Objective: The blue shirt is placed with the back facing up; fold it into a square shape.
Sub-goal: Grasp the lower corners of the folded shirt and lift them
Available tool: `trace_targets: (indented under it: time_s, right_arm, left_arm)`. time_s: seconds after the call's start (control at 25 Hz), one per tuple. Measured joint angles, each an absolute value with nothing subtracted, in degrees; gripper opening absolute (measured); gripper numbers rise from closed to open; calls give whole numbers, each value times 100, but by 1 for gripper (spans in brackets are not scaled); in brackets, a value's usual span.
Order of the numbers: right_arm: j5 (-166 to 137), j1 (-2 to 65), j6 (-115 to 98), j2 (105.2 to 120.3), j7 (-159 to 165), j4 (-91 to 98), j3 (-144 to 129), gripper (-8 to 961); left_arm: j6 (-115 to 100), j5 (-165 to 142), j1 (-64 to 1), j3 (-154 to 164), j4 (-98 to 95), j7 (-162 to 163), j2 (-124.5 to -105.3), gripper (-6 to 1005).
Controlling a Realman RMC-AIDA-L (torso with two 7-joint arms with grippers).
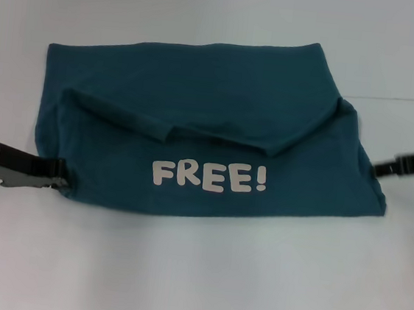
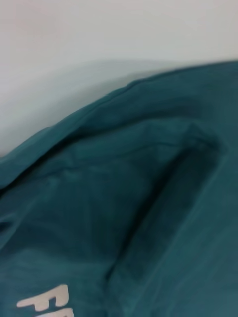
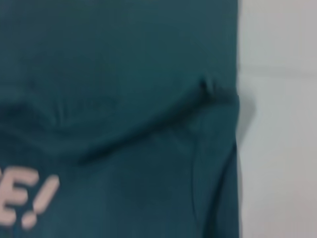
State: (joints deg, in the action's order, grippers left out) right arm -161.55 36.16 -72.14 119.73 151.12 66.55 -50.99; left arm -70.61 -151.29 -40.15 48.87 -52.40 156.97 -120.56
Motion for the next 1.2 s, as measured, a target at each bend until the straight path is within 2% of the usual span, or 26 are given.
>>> trace_targets:
  time_s: [0.44,1.12,1.2]
  right_arm:
    - [-15653,3011,-7267,11988,15271,6658,-5062,857]
    - [-15552,3162,-6610,11996,15186,5895,-5107,814]
    - [-15486,3187,-6546,11995,15161,5795,-5107,770]
  left_arm:
    - [-7124,-15101,-3954,4906,-5236,15557,-12064,86]
    - [-7128,-15099,-3914,4886,-5203,15533,-12069,96]
    - [-7128,-15099,-3912,4886,-5203,15529,-12074,97]
